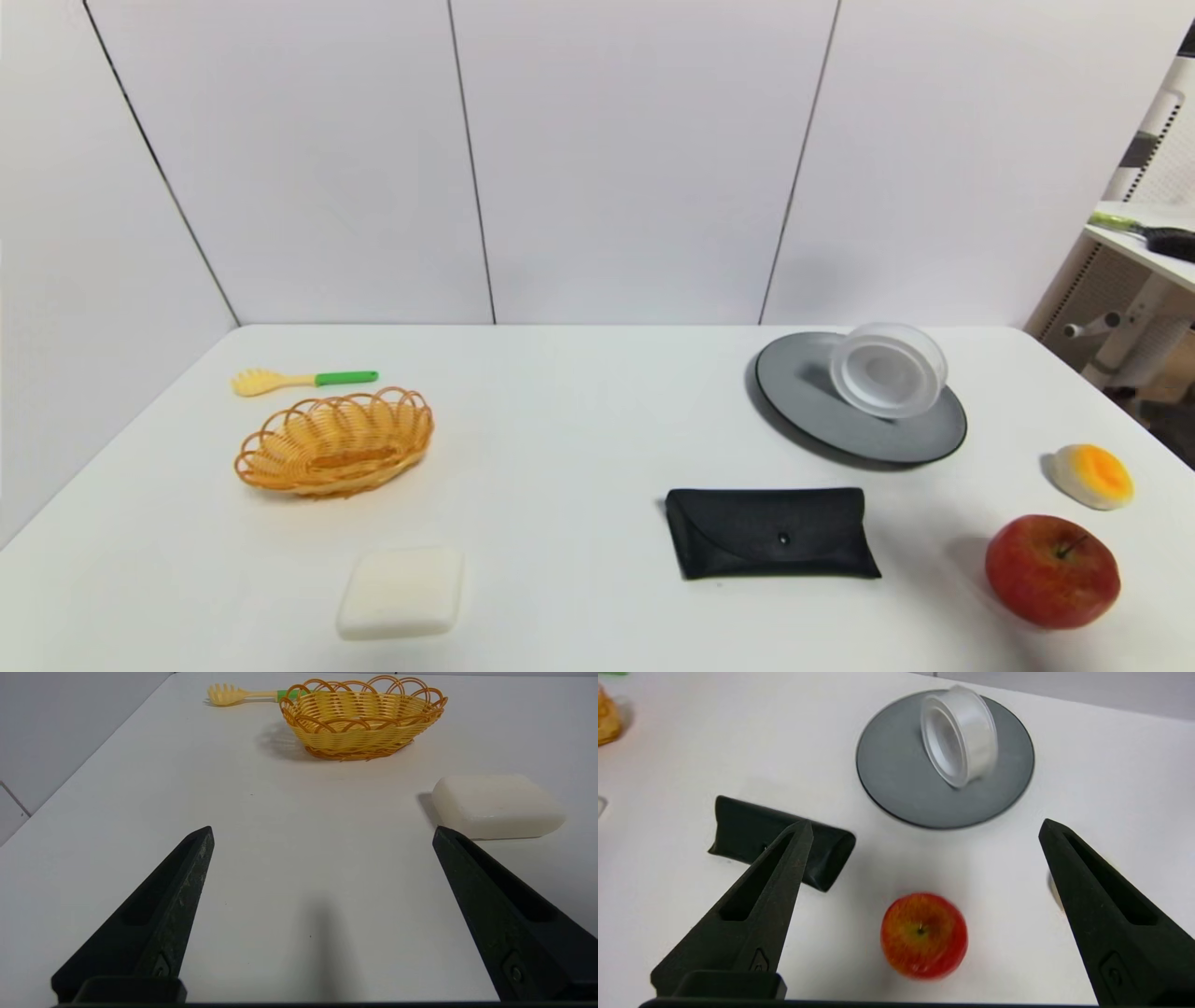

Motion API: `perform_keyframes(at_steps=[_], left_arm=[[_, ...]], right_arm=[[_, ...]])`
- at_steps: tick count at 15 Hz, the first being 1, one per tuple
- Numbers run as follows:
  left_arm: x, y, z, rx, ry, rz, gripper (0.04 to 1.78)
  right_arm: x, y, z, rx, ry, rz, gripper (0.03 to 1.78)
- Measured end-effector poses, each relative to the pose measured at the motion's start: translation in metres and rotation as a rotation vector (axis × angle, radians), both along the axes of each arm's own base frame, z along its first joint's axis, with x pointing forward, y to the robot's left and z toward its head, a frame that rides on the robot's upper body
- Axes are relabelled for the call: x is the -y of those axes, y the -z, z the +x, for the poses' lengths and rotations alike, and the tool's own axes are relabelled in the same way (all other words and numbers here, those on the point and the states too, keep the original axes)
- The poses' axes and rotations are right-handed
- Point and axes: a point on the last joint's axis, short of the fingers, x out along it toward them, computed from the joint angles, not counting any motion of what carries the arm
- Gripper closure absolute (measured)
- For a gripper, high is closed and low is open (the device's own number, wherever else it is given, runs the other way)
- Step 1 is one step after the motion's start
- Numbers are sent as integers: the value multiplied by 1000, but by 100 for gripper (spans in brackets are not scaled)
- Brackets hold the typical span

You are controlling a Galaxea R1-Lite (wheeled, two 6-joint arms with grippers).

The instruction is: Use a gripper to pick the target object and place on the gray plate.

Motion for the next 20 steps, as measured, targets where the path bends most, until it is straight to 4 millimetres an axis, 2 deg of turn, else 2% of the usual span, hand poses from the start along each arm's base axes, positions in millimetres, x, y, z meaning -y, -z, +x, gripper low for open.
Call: perform_keyframes(at_steps=[6, 11, 16, 18, 20], left_arm=[[0, 0, 0, 0, -1, 0, 13], [0, 0, 0, 0, 0, 0, 13], [0, 0, 0, 0, 0, 0, 13], [0, 0, 0, 0, 0, 0, 13], [0, 0, 0, 0, 0, 0, 13]], right_arm=[[-31, 52, -61, 162, 183, -33, 12], [-38, 106, -103, 309, 134, -20, 12], [-38, 151, -122, 399, 85, -7, 12], [-37, 159, -128, 439, 119, -7, 12], [-35, 168, -131, 417, 230, -17, 12]])
